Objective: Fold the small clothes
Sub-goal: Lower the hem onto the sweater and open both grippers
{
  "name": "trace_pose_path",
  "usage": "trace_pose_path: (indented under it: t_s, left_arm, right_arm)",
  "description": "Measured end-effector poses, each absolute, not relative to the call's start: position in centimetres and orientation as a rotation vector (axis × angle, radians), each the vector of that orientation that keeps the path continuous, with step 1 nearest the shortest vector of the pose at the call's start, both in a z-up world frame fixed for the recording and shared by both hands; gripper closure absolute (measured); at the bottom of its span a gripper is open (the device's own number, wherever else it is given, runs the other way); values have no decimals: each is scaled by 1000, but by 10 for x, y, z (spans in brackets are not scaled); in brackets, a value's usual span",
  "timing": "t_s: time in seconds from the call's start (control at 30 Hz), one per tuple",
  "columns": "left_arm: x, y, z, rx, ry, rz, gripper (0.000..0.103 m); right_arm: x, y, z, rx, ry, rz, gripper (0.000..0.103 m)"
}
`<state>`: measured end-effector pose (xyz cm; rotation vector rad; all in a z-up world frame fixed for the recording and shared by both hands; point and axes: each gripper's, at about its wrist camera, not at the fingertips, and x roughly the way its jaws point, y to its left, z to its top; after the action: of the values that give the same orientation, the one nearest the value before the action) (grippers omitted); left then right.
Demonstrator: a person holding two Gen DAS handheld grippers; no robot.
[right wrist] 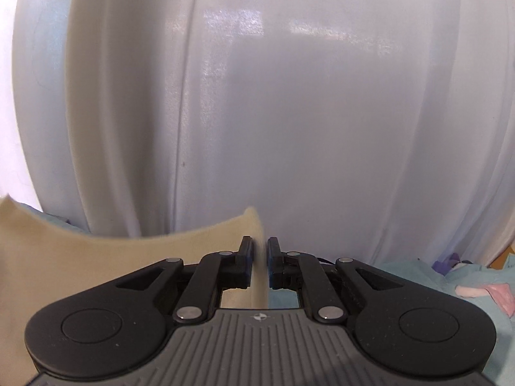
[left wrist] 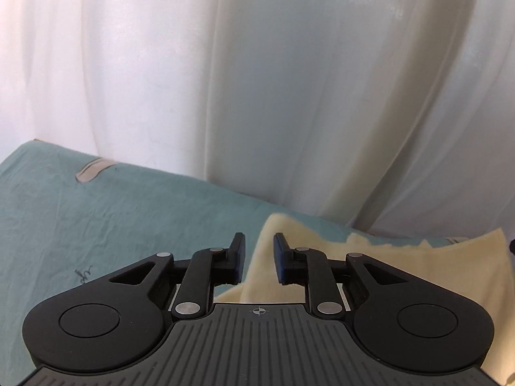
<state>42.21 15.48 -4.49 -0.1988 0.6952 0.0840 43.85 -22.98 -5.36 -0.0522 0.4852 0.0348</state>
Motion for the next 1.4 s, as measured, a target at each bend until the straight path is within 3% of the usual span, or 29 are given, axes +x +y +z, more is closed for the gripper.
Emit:
trace_pose_path:
  t_s: [0.03, 0.1, 0.17, 0.37, 0.5, 0.8, 0.83, 0.87, 0.93, 1.03, 1.4]
  left_arm:
    - [415, 154, -47, -205, 677, 73, 76]
    - [402, 149, -51, -234, 622, 43, 60]
    - [403, 136, -60, -256, 606, -3, 50]
    - [424, 102, -98, -160, 642, 31, 47]
    - [425, 110, -114, -167, 623, 89, 36]
    - [418, 129, -118, -268, 602, 96, 37]
    - [419, 134, -119, -282, 600, 107, 36]
    - [416, 138, -117, -294, 617, 149, 26]
    - [402, 151, -114, -358, 632, 182, 27]
    - [372, 169, -106, -423, 625, 181, 27]
    - [256, 214, -104, -550, 727, 245, 26]
  right_arm:
    - [433, -230, -55, -28, 469, 31, 88]
    - [424, -227, -59, 51, 465, 116, 88]
    - [423, -214, -70, 136, 513, 241, 88]
    - [433, -148, -110, 43, 612, 452, 87]
    - [447, -176, -122, 25, 613, 308, 87]
    - [449, -260, -129, 287, 593, 109, 87]
    - [449, -262, -129, 291, 597, 94, 86]
    - [448, -261, -128, 283, 603, 81, 86]
    - [445, -256, -123, 243, 619, 63, 85]
    - [414, -255, -105, 210, 596, 103, 78]
    - [298, -278, -106, 141, 625, 85, 74]
